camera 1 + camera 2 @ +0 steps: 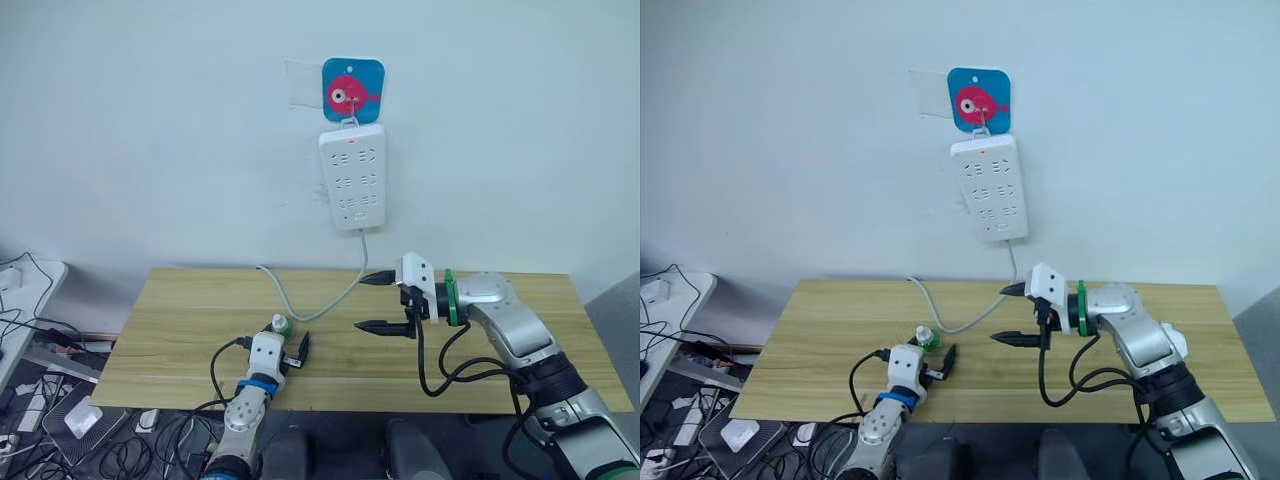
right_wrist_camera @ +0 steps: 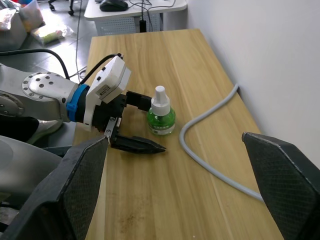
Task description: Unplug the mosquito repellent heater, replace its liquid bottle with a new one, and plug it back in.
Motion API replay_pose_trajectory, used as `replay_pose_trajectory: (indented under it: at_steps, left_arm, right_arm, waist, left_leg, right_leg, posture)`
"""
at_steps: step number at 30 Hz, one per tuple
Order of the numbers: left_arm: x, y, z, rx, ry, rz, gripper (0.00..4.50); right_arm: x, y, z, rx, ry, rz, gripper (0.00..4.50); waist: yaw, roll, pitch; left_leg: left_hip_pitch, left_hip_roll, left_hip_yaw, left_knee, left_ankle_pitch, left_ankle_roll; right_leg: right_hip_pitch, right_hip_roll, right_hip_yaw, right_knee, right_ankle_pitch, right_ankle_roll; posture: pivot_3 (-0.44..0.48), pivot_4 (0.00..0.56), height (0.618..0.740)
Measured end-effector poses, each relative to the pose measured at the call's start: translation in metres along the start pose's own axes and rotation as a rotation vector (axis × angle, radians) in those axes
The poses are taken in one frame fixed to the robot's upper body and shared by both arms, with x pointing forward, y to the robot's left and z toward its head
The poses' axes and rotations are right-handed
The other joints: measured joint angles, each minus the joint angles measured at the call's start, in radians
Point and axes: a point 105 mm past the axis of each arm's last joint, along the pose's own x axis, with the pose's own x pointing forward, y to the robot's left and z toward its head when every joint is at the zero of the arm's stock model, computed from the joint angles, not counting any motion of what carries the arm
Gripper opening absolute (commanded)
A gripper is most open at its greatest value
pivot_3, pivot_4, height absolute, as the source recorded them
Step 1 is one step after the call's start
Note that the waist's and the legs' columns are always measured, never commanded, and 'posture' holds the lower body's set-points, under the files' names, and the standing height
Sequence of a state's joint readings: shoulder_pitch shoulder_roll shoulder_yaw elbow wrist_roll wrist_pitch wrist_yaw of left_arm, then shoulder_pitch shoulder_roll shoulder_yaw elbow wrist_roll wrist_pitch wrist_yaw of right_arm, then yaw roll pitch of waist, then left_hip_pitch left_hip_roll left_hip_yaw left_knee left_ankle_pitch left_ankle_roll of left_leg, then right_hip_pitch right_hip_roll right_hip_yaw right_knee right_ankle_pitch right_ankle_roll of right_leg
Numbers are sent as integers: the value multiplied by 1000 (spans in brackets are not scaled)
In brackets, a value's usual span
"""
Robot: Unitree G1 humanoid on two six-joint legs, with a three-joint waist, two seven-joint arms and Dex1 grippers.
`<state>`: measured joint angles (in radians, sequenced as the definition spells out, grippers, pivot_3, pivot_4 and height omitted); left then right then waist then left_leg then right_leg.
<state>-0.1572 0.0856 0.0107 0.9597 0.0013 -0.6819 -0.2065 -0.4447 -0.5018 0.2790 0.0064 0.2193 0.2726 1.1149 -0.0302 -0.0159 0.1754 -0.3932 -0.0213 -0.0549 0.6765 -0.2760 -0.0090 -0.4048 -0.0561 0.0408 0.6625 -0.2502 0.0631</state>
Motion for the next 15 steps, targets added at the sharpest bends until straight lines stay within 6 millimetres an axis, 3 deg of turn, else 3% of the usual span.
replay_pose_trajectory:
  at_steps: [7, 15]
  left_arm:
    - [2, 5, 2, 7, -15, 34, 2217]
    - [-1, 9, 9, 73, -42, 8, 2217]
  right_arm:
    - [-2, -3, 0, 18, 1, -20, 4500]
    - [1, -6, -2, 64, -24, -84, 4500]
  waist:
    - [0, -3, 5]
    - [1, -4, 6]
  left_leg:
    - [0, 0, 0, 0, 0, 0]
    - [-1, 1, 0, 0, 0, 0]
  right_leg:
    - [0, 0, 0, 0, 0, 0]
    - [-1, 0, 0, 0, 0, 0]
  posture:
    - [-37, 199, 740]
    - [26, 189, 740]
